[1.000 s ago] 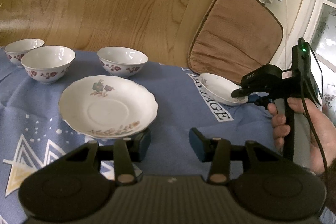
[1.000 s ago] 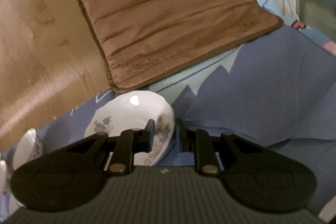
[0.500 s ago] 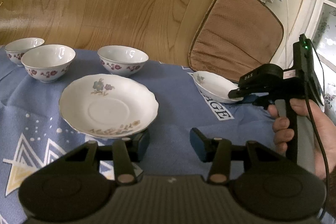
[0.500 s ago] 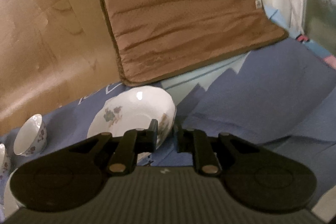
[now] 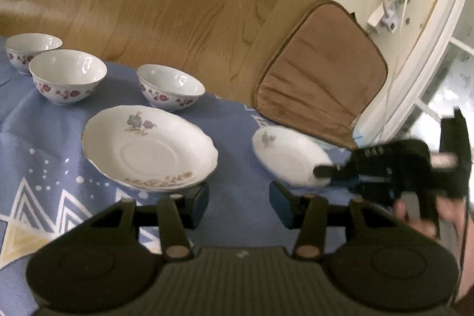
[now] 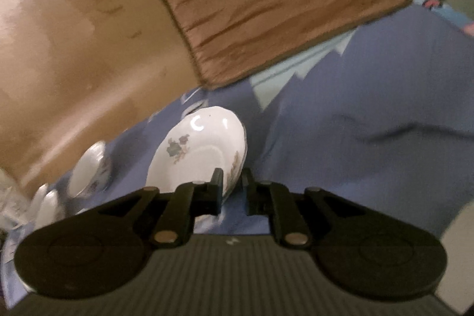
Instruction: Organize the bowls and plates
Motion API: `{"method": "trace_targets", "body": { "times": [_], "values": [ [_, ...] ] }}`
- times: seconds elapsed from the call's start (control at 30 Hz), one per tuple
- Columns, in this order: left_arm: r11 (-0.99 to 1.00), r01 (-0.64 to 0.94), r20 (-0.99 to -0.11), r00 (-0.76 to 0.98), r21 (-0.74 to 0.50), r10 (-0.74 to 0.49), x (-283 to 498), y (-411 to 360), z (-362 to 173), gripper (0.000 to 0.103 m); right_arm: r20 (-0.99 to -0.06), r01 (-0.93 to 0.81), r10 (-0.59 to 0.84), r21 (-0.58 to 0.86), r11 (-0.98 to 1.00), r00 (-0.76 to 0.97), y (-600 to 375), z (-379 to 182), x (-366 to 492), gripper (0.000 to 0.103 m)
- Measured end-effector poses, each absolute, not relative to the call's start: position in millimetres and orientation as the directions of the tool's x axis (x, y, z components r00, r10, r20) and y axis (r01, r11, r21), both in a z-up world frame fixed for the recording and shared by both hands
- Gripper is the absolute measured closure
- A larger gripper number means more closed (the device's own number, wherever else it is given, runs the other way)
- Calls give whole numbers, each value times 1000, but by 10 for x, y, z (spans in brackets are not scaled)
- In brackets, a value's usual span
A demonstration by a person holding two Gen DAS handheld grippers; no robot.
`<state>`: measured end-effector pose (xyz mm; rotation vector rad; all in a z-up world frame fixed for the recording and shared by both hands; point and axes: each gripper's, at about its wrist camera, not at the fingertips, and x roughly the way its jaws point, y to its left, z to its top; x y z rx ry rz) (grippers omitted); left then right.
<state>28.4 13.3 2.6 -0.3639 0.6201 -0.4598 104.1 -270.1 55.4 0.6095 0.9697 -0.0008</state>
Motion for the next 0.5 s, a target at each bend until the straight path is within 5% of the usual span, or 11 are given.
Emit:
{"method": "trace_targets", "body": {
  "times": [0.33, 0.5],
  "values": [
    [860, 326, -510, 701, -392, -498, 261, 1, 29, 57, -739, 8, 458, 531, 847, 494, -2503, 691, 358, 88],
    [863, 324, -536, 683, -387, -496, 276, -20, -5, 64, -731, -67, 426, 466, 882, 534, -2399, 779, 175, 82]
  ]
}}
